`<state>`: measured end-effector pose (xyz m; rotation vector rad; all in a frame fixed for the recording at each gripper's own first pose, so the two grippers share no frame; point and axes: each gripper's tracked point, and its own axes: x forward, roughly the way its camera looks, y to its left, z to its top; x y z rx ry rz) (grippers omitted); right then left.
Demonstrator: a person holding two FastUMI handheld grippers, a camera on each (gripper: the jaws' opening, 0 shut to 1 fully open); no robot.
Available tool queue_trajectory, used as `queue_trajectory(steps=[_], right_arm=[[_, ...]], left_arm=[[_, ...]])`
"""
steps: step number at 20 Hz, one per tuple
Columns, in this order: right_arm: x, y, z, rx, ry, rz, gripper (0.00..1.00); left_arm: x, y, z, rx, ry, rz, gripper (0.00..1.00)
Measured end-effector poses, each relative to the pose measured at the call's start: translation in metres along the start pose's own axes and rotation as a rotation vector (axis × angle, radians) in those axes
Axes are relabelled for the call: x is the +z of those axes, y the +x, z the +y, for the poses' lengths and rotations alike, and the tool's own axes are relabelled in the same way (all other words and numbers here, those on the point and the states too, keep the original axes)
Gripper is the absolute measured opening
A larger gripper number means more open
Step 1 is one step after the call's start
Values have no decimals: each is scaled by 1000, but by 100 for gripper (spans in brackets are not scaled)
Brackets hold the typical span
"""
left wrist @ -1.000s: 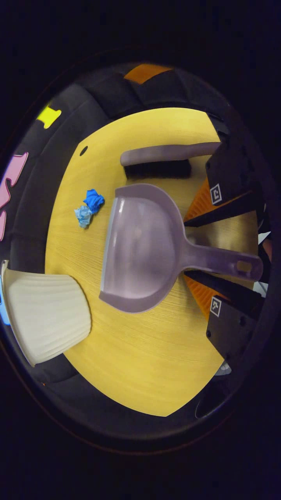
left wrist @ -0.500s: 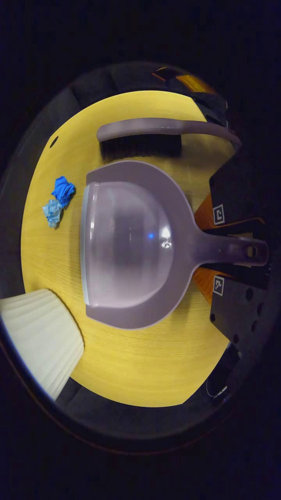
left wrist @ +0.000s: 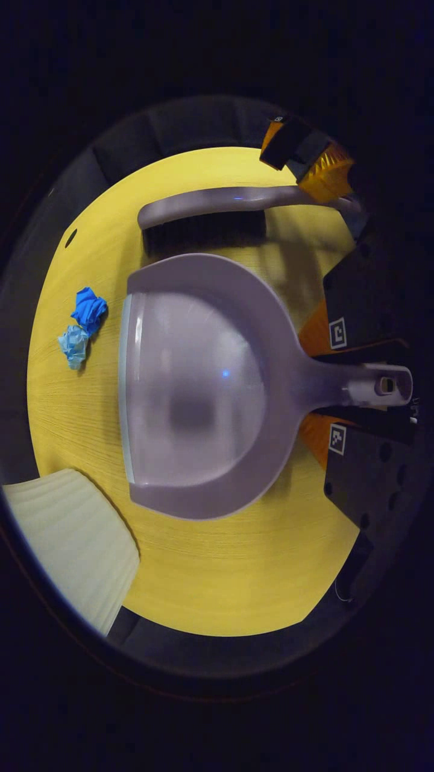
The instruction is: Pick up the small broom and dustpan from the desktop, sweep the trash into the dustpan with the broom, and then empty the trash into the garbage bin.
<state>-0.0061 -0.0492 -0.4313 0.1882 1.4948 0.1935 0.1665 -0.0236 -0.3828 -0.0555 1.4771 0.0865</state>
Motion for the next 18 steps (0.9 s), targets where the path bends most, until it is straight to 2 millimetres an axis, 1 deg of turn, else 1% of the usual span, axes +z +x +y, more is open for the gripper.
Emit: queue_trajectory(steps=[1,2,3,4,5,7,8,9,10,11,12,13,14,15,16,17,18], right_arm=[[-5,9,-1,-18,30,42,100],[-17,15,0,-35,80,110,100],[-22,22,5,-36,145,147,100],[-27,31,10,-40,189,179,96],[-31,36,8,-62,197,201,100],[-25,42,-3,-125,171,199,100],[-20,45,-5,-150,175,197,92],[-18,50,-5,-157,184,204,95],[-19,51,-5,-157,187,227,82],[-21,54,-6,-162,180,252,85],[-23,54,-11,-188,169,282,81],[-16,57,-12,-198,171,265,55],[-11,56,-14,-203,160,247,58],[-4,60,-16,-210,137,256,37],[-7,60,-14,-209,117,268,36],[-5,62,-12,-200,95,274,31],[-4,63,-12,-197,79,282,29]], left_arm=[[1,0,0,-12,-1,-9,28],[1,0,0,-25,0,-15,29],[1,1,-1,-38,3,-21,29],[1,0,-1,-53,4,-26,28],[2,1,-1,-69,2,-31,28],[2,1,-3,-100,-4,-37,29],[3,2,-3,-113,-8,-41,28],[3,1,-4,-123,-17,-41,28],[4,1,-4,-135,-24,-41,29],[4,1,-5,-146,-29,-42,28],[5,1,-5,-157,-31,-42,29],[6,0,-5,-167,-30,-42,28],[5,0,-5,-175,-31,-40,29],[6,0,-5,-184,-29,-40,28],[5,0,-5,-190,-27,-36,28],[6,0,-5,-195,-25,-31,28],[5,-1,-3,-194,-21,-25,28]])
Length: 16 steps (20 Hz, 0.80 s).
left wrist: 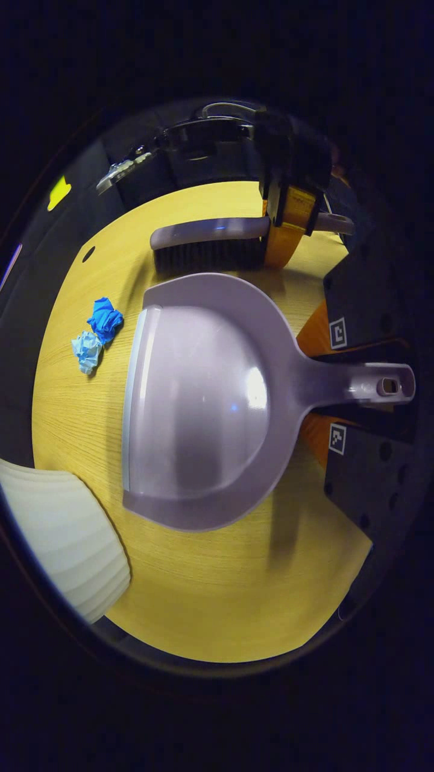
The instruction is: Pick up the small broom and dustpan from the desktop, sweep the trash into the dustpan with the broom, and then empty the trash into the garbage bin.
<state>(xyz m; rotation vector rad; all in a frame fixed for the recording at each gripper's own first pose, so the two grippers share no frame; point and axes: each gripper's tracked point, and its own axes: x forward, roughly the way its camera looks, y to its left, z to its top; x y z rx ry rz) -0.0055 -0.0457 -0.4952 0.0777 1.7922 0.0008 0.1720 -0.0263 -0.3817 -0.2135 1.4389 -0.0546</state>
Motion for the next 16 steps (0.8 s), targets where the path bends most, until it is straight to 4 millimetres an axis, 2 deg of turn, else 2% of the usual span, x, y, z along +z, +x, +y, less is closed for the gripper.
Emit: queue_trajectory(steps=[2,6,10,14,16], right_arm=[[7,-1,-1,17,-17,14,28],[50,0,-20,14,-26,13,27],[117,-9,-48,-59,-140,-28,27],[169,-7,-45,-56,-187,-45,27],[193,-4,-43,-76,-270,-68,27]], left_arm=[[1,-1,5,9,25,7,29],[4,-5,21,14,132,40,29],[8,-11,48,37,268,90,29],[18,-19,66,39,364,124,28],[22,-21,73,38,399,146,28]])
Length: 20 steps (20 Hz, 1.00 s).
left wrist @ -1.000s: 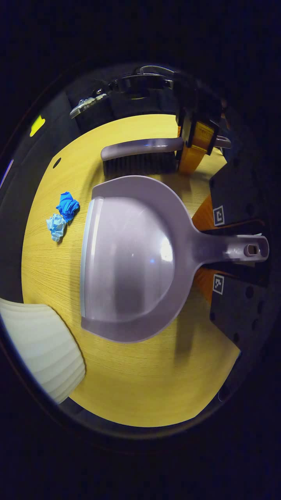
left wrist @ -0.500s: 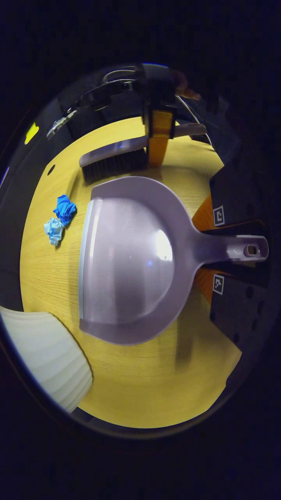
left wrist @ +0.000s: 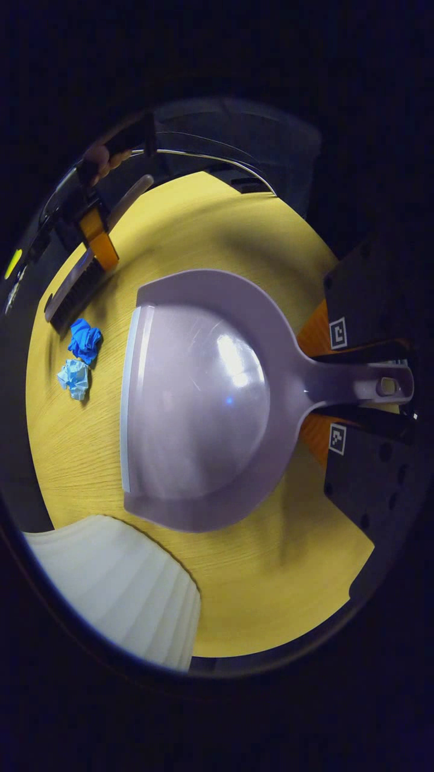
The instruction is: Pick up the small broom and dustpan from the desktop, sweep the trash into the dustpan with the broom, and then empty the trash into the garbage bin.
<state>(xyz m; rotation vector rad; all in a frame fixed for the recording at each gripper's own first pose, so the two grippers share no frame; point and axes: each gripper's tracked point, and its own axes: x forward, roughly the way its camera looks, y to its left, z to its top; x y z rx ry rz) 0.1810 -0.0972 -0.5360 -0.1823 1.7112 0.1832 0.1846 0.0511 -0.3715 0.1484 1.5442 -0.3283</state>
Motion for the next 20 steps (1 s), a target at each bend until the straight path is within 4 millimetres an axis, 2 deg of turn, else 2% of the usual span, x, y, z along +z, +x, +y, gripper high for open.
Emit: queue_trajectory(steps=[3,7,9,11,14,18,20], right_arm=[[36,9,-13,-82,-182,-15,27],[64,8,17,-6,-250,7,27],[66,11,28,-1,-320,1,27],[61,6,41,25,-386,12,26],[39,-4,65,78,-489,59,27],[-9,-20,110,232,-522,136,27],[-21,-24,106,235,-533,156,27]], left_arm=[[2,-6,12,-7,52,21,29],[9,-11,27,4,132,38,28],[15,-13,32,7,159,32,28],[19,-13,39,14,185,29,28],[24,-14,43,20,211,31,28],[29,-14,44,17,213,4,28],[28,-11,45,16,229,-11,28]])
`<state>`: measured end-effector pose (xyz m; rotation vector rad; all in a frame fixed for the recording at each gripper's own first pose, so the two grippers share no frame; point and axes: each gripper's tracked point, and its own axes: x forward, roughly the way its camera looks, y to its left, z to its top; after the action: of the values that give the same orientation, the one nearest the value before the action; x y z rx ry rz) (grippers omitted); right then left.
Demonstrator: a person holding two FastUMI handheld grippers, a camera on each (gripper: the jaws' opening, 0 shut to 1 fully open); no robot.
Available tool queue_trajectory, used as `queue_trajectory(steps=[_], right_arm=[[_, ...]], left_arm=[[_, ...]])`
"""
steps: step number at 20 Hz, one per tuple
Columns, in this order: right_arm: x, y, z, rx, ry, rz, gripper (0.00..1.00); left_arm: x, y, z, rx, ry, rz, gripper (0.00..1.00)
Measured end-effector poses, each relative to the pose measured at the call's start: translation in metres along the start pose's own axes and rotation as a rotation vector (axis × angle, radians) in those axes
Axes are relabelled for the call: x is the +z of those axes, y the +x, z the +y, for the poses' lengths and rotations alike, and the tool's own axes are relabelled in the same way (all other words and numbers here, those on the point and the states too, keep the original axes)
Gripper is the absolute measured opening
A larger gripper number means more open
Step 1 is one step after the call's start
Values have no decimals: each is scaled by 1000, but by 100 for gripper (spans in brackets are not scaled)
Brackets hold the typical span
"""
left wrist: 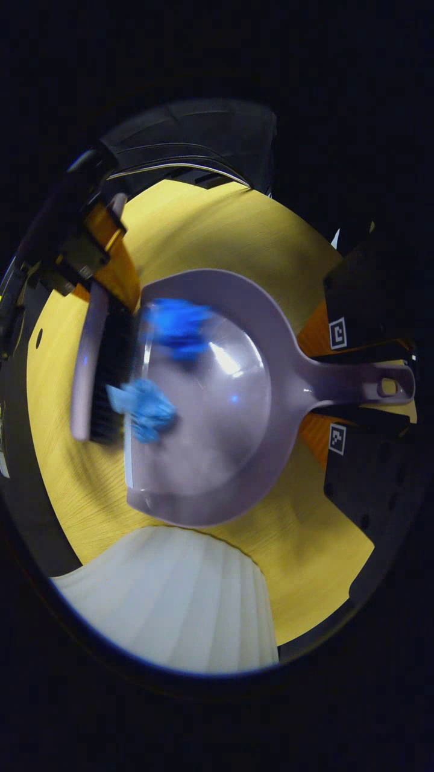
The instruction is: Pick up the small broom and dustpan from the desktop, sweep the trash into the dustpan with the broom, and then empty the trash into the garbage bin.
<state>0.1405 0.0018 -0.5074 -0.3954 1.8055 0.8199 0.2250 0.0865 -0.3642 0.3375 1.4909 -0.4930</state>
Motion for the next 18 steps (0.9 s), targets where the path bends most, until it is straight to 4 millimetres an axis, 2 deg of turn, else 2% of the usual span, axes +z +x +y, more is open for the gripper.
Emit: queue_trajectory(steps=[3,5,9,11,15,17,18], right_arm=[[-13,-6,5,40,91,3,27],[-16,-7,-8,-7,107,-22,27],[-15,-11,-28,-18,193,-83,27],[-18,-9,-43,-30,225,-108,27],[-27,9,-76,-31,259,-144,27],[-38,2,-86,-24,278,-162,27],[-44,-2,-80,-18,287,-173,27]], left_arm=[[6,-2,-1,-5,-18,-35,28],[10,-6,-1,-3,-32,-78,28],[2,-11,-10,-5,-57,-122,28],[-4,-22,-18,-6,-85,-156,28],[-15,-41,-30,16,-81,-228,28],[-21,-61,-37,25,-88,-243,27],[-17,-71,-38,19,-100,-262,28]])
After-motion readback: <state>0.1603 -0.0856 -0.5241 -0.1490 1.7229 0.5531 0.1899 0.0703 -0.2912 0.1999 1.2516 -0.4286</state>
